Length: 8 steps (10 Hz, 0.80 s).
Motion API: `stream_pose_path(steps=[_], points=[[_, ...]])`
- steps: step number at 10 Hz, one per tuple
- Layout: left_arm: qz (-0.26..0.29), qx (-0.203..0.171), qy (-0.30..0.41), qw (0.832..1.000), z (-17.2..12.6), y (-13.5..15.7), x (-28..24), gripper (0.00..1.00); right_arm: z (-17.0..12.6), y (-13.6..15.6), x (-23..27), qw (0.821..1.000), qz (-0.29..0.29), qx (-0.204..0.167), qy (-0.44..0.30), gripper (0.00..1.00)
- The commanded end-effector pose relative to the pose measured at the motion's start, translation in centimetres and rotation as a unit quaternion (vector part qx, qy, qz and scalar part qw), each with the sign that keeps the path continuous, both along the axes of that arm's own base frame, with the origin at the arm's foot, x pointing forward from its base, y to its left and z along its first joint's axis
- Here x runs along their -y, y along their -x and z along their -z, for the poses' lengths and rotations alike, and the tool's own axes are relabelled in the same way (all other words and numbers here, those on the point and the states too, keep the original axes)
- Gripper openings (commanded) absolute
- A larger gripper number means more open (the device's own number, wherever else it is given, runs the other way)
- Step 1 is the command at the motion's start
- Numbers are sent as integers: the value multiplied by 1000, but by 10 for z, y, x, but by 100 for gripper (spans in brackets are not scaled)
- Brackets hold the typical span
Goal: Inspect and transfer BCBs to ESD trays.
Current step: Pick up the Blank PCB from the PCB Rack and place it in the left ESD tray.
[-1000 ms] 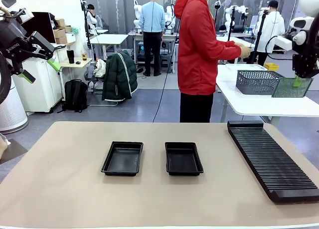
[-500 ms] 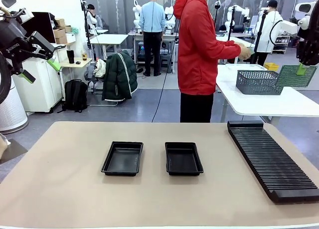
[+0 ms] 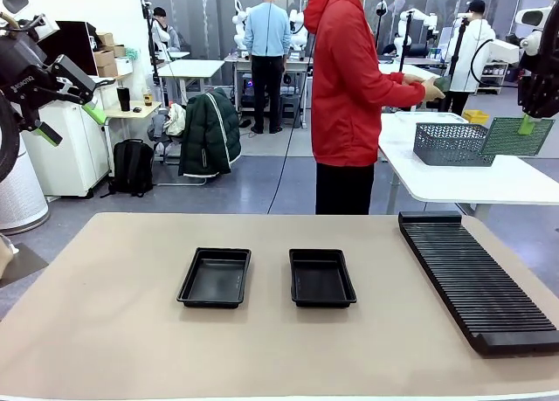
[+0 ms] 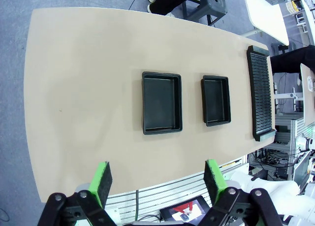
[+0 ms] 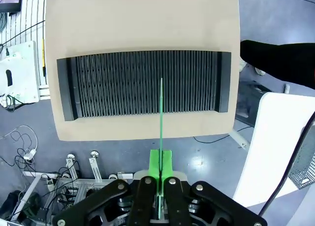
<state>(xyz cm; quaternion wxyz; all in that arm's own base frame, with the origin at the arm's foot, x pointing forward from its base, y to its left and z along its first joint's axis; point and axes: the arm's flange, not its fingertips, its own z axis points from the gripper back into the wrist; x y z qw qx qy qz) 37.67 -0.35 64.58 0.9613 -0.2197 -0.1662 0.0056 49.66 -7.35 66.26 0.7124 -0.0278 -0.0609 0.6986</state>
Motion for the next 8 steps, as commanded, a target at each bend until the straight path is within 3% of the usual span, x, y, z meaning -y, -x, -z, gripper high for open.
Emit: stream_pose_path(steps=[1,8], points=[[-3,4,3,1000,2,0,-1,100,3,1,-2,1000,-2,3,3,0],[-3,4,3,1000,2,0,-1,100,3,1,-2,1000,-2,3,3,0]])
